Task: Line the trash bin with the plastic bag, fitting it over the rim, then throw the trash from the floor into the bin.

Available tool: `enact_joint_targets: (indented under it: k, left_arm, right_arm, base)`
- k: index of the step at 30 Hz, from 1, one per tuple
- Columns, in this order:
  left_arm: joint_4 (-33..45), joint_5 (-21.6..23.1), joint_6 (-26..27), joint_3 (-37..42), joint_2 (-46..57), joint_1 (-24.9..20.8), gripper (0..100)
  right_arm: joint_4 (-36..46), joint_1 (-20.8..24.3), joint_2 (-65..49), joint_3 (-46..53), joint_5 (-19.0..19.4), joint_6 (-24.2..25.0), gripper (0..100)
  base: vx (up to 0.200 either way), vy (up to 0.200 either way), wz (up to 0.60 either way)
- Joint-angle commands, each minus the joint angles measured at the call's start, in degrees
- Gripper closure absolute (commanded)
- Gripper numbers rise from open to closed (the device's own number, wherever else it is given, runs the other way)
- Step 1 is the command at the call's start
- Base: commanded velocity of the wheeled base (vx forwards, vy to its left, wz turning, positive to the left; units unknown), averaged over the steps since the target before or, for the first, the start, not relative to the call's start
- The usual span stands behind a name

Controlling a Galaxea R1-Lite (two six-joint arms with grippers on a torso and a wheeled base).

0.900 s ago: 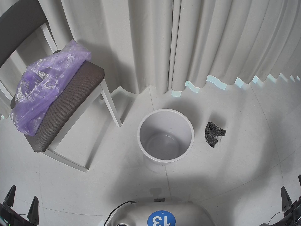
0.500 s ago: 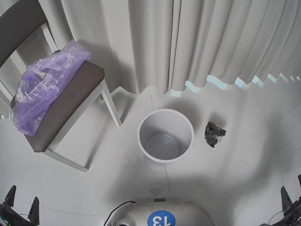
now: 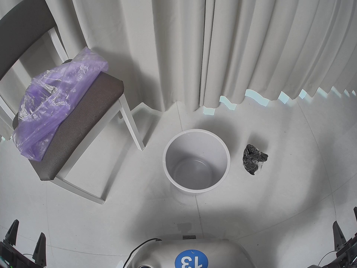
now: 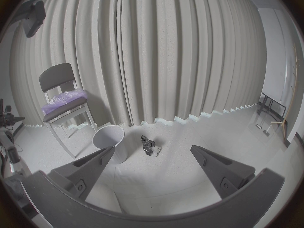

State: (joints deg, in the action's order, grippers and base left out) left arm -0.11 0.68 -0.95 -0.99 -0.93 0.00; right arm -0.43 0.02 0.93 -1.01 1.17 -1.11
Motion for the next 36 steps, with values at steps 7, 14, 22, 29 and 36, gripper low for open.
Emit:
enact_joint_targets:
  k: [7, 14, 22, 29, 36]
  left_arm:
    - [-5.69, 6.44, -13.29, -6.75, -0.66, -0.44, 0]
    - [-4.20, 5.91, -5.90, -20.63, -13.58, -3.87, 0]
    - [-4.20, -4.73, 9.92, -26.70, -31.24, -3.16, 0]
    - [-2.70, -15.54, 24.33, -31.97, -45.74, -2.99, 0]
    - [-3.32, -23.62, 30.57, -33.64, -56.11, -3.08, 0]
  right_arm:
    - [-0.89, 0.15, -0.84, 1.01, 3.58, 0.32, 0]
    - [-3.35, -0.11, 3.03, -9.71, 4.54, 1.81, 0]
    - [-4.85, -0.29, 26.85, -21.75, 3.75, -6.63, 0]
    - [-18.65, 0.85, 46.71, -28.43, 0.94, -6.71, 0]
    - [-21.55, 5.34, 50.14, -26.15, 0.68, -2.23, 0]
  base:
    - [0.000, 0.000, 0.00]
    - [0.000, 0.000, 0.00]
    - [0.000, 0.000, 0.00]
    - [0.000, 0.000, 0.00]
    - [0.000, 0.000, 0.00]
